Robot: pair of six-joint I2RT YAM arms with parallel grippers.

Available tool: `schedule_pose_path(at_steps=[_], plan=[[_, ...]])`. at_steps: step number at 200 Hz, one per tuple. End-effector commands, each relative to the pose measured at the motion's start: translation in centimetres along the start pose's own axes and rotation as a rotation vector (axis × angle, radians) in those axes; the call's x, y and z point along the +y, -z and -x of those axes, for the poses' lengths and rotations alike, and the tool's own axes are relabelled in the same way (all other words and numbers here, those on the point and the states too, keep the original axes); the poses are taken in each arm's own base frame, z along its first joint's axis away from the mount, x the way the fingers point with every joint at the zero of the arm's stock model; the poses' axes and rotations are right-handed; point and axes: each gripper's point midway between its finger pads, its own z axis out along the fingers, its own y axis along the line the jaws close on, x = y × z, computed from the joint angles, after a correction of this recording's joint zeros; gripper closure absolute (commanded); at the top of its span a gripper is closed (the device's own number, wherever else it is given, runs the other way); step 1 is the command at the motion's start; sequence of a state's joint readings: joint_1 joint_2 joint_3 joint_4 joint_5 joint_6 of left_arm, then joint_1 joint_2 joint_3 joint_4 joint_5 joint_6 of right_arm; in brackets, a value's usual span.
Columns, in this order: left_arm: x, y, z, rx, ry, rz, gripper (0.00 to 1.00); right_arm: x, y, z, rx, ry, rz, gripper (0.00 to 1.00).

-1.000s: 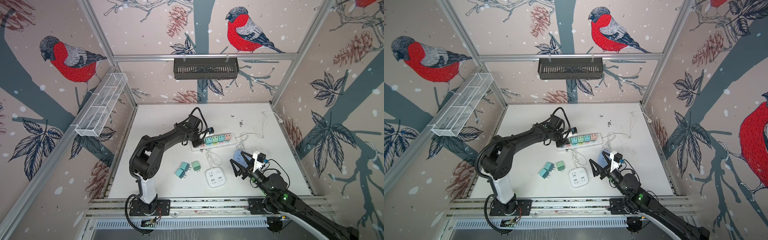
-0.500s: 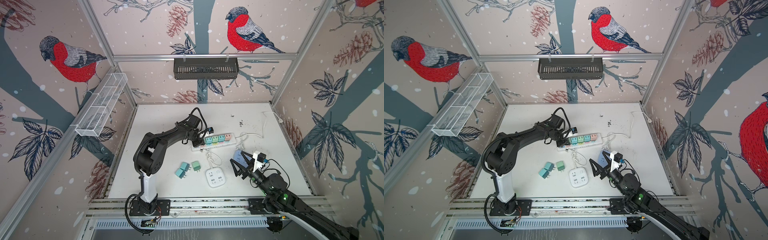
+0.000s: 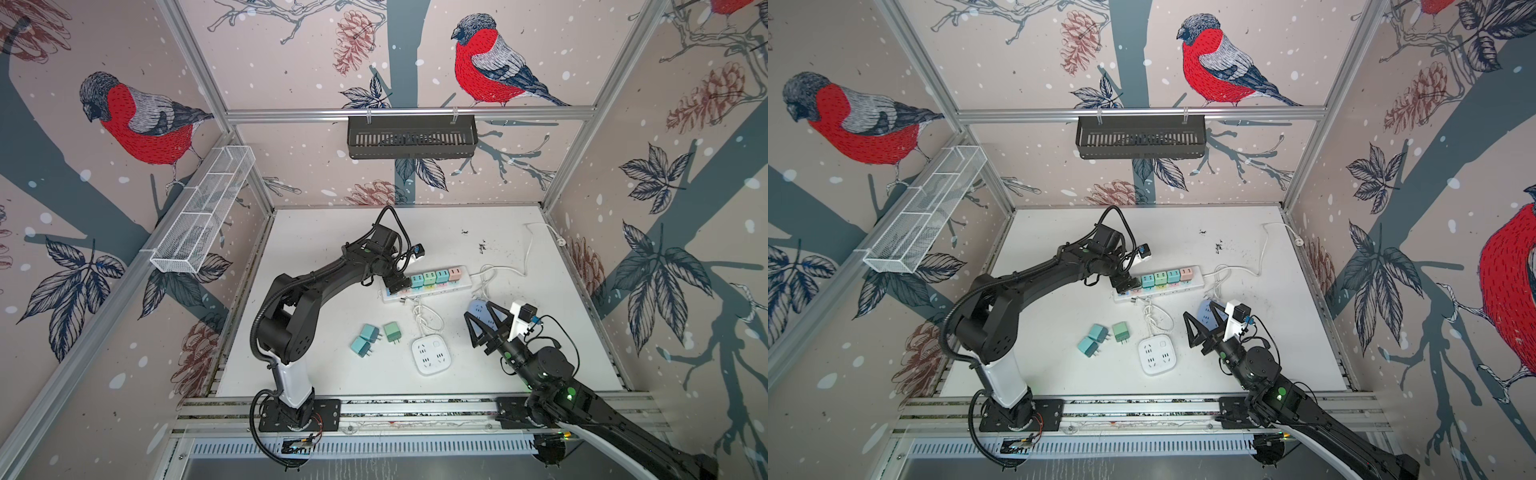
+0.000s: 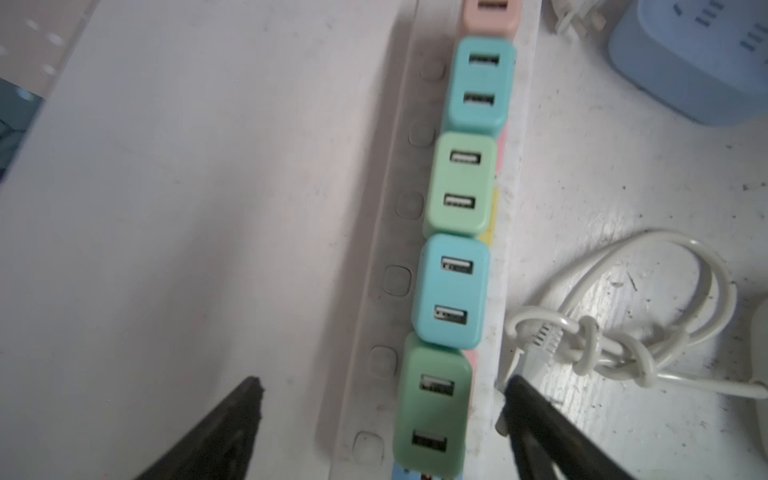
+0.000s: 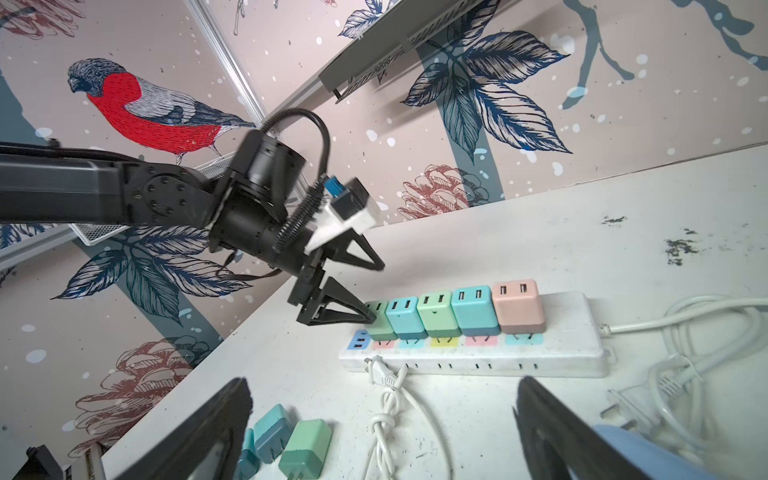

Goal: Insert the plug
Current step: 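Open the left gripper and lift away while the right arm swings toward the loose adapters, then reach the open right gripper over the loose light-green adapter beside the teal ones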

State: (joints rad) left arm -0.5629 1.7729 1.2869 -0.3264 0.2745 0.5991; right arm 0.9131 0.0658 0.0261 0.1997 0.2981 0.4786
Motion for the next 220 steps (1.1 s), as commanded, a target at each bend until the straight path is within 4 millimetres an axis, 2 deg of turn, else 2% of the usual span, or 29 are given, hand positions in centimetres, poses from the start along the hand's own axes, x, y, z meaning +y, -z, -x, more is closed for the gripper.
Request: schedule_pose_path(at_steps=[1, 23, 39, 61, 65, 66, 82, 94, 107, 143, 157, 172, 186, 196, 220], plan=[[2.1, 3.1, 4.4, -0.138, 0.02, 0.185, 0.01, -0.7, 0.1, 1.1, -0.029, -0.041, -0.054, 0.0], [3.7, 7.8, 7.8, -0.268, 0.134, 0.413, 0.01, -2.3, 0.3, 1.5, -0.042, -0.118, -0.154, 0.0], [4.4, 11.4, 8.6, -0.38, 0.291, 0.529, 0.01, -2.5, 0.3, 1.5, -0.029, -0.133, -0.173, 0.0], [5.3, 15.8, 7.0, -0.534, 0.555, 0.643, 0.01, -1.5, -0.2, 1.1, 0.019, -0.13, -0.136, 0.0], [5.1, 16.0, 6.1, -0.546, 0.588, 0.648, 0.01, -1.2, -0.4, 1.0, 0.032, -0.129, -0.128, 0.0], [5.1, 16.6, 6.4, -0.566, 0.595, 0.651, 0.01, -1.2, -0.4, 1.0, 0.035, -0.128, -0.127, 0.0], [4.4, 18.2, 4.5, -0.643, 0.671, 0.671, 0.01, -0.5, -0.9, 0.4, 0.088, -0.114, -0.11, 0.0], [3.9, 18.8, 2.4, -0.665, 0.743, 0.688, 0.01, 0.2, -1.4, -0.2, 0.138, -0.089, -0.09, 0.0], [2.7, 19.2, 1.4, -0.711, 0.742, 0.66, 0.01, 1.0, -2.1, -0.9, 0.196, -0.046, -0.058, 0.0], [-0.2, 18.3, -2.1, -0.783, 0.75, 0.592, 0.01, 1.4, -4.2, -3.5, 0.379, 0.015, -0.102, 0.0], [-1.1, 18.3, -2.2, -0.802, 0.706, 0.562, 0.01, 1.5, -5.1, -4.4, 0.446, 0.032, -0.123, 0.01], [-0.7, 18.9, -3.2, -0.824, 0.781, 0.596, 0.01, 2.0, -6.1, -5.5, 0.525, 0.05, -0.126, 0.08], [-1.4, 19.1, -2.4, -0.842, 0.748, 0.544, 0.01, 2.3, -6.9, -6.4, 0.583, 0.087, -0.129, 0.18], [-1.8, 19.3, -2.0, -0.855, 0.723, 0.526, 0.01, 2.0, -7.3, -7.0, 0.6, 0.101, -0.144, 0.2], [-1.5, 19.0, -2.8, -0.841, 0.734, 0.557, 0.01, 1.5, -7.8, -8.9, 0.642, 0.106, -0.151, 0.24]])
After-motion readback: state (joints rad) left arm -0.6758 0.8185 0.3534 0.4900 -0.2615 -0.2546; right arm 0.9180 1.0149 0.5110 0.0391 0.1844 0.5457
